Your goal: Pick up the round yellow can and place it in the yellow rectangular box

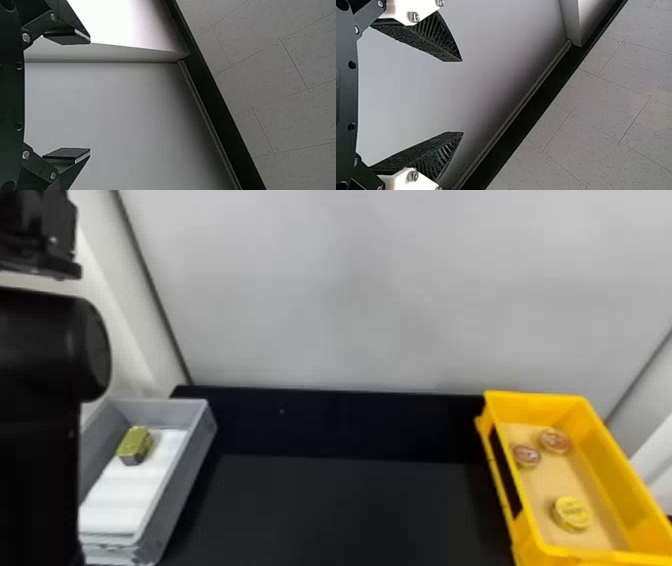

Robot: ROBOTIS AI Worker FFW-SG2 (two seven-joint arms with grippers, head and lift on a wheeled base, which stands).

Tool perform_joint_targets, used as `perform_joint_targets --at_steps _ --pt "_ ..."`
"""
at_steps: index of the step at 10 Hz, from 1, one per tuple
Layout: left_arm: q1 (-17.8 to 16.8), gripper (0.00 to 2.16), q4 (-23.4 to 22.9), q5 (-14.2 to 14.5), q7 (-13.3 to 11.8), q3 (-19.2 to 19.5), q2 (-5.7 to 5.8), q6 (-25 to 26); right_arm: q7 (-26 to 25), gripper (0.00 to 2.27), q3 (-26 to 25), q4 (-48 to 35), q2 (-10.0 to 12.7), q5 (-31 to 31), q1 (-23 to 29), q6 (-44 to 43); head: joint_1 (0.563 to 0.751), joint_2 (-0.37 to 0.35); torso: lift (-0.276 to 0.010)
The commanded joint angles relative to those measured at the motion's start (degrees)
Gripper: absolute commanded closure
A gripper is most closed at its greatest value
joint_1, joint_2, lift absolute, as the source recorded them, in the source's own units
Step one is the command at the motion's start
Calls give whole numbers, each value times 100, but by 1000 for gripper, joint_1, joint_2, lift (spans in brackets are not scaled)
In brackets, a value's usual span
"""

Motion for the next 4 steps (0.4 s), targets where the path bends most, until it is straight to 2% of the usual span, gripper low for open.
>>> perform_joint_targets --at_steps 1,4 --pt "-3 265 0 0 -9 -5 1 10 -4 153 28 -8 -19 -15 -20 -21 663 54 -10" --pt "-12 265 0 0 -9 -14 -8 27 -154 153 81 -8 -54 -15 7 -12 663 54 -10"
